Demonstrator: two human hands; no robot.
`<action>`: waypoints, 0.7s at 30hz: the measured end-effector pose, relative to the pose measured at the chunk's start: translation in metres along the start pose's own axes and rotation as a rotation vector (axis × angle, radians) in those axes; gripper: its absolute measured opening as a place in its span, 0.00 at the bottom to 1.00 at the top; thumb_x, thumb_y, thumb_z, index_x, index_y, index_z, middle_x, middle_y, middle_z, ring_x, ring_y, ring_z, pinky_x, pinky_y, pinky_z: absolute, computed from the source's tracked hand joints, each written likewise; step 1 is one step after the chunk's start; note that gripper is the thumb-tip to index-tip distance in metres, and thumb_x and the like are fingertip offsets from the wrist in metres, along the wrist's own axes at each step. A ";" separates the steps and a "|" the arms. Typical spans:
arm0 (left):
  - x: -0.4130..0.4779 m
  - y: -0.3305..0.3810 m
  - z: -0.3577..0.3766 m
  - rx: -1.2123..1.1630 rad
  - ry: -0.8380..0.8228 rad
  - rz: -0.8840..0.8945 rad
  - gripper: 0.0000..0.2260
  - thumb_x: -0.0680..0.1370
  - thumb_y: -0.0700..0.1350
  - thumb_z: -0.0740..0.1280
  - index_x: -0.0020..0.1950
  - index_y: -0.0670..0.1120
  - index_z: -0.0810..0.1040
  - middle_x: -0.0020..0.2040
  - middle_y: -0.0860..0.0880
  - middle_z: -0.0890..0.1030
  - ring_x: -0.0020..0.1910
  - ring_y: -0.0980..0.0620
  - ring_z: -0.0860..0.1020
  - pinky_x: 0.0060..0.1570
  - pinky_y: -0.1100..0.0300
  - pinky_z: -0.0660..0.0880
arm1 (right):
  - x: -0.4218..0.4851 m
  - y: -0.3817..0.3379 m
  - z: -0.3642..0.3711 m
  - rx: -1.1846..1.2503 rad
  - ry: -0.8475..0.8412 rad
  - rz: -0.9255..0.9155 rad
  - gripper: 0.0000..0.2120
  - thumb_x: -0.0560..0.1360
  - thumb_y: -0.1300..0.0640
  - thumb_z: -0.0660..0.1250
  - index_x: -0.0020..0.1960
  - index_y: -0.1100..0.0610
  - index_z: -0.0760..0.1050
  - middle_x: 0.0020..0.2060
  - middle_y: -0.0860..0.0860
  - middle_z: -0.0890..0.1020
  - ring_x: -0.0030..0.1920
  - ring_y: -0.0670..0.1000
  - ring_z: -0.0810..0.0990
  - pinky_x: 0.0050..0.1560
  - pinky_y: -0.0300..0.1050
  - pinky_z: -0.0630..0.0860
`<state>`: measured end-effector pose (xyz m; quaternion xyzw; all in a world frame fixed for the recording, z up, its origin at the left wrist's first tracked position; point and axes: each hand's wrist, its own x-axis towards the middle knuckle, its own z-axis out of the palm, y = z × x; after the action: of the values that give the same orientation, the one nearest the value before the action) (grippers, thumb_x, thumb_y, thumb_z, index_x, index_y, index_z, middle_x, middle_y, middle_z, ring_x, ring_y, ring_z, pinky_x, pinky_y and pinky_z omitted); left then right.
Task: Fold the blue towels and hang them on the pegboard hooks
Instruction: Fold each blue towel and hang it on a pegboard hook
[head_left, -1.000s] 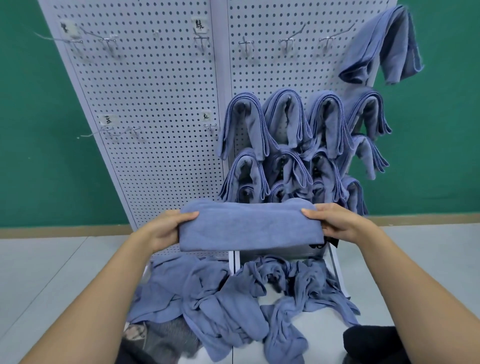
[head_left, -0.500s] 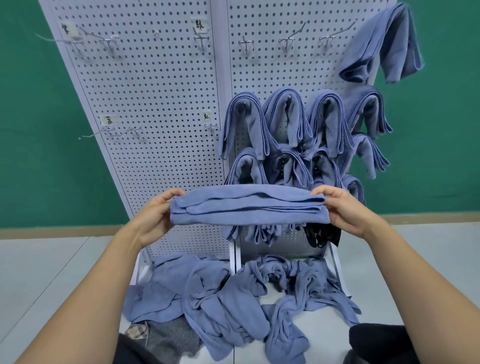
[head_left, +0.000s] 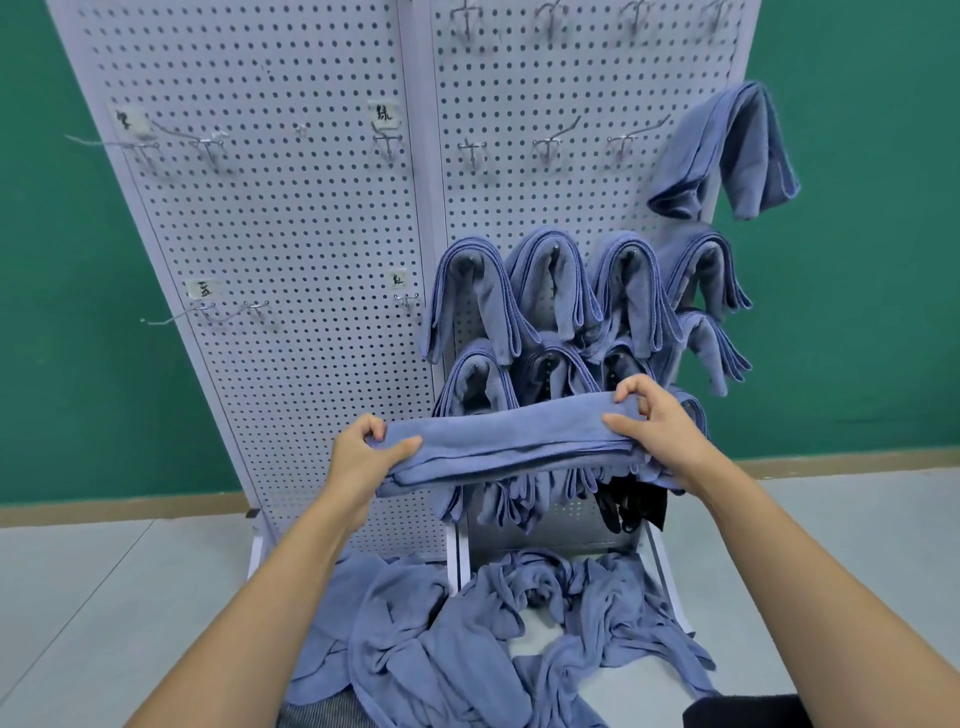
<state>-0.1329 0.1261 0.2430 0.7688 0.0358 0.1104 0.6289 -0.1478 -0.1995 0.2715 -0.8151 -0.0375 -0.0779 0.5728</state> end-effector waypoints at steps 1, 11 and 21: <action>0.004 0.003 0.003 -0.007 -0.014 -0.010 0.19 0.71 0.38 0.74 0.37 0.47 0.62 0.35 0.51 0.61 0.36 0.52 0.60 0.35 0.60 0.56 | 0.003 -0.006 -0.005 -0.001 0.029 -0.010 0.07 0.77 0.63 0.66 0.50 0.58 0.67 0.35 0.52 0.72 0.26 0.42 0.71 0.26 0.33 0.66; 0.034 0.051 0.038 0.044 -0.208 -0.211 0.09 0.74 0.31 0.68 0.47 0.44 0.75 0.45 0.45 0.74 0.39 0.48 0.72 0.36 0.57 0.71 | 0.044 -0.121 -0.040 0.204 0.051 -0.096 0.10 0.74 0.63 0.69 0.52 0.50 0.78 0.38 0.53 0.78 0.30 0.47 0.76 0.29 0.38 0.72; -0.002 0.150 0.100 -0.090 -0.090 0.302 0.13 0.80 0.57 0.57 0.57 0.51 0.72 0.54 0.54 0.77 0.53 0.56 0.76 0.52 0.62 0.73 | 0.063 -0.203 -0.034 0.133 0.022 -0.132 0.11 0.75 0.60 0.69 0.55 0.58 0.72 0.40 0.55 0.81 0.35 0.50 0.80 0.36 0.44 0.81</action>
<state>-0.1258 -0.0011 0.3710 0.7406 -0.1134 0.1703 0.6400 -0.1190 -0.1641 0.4820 -0.7701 -0.0901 -0.1220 0.6196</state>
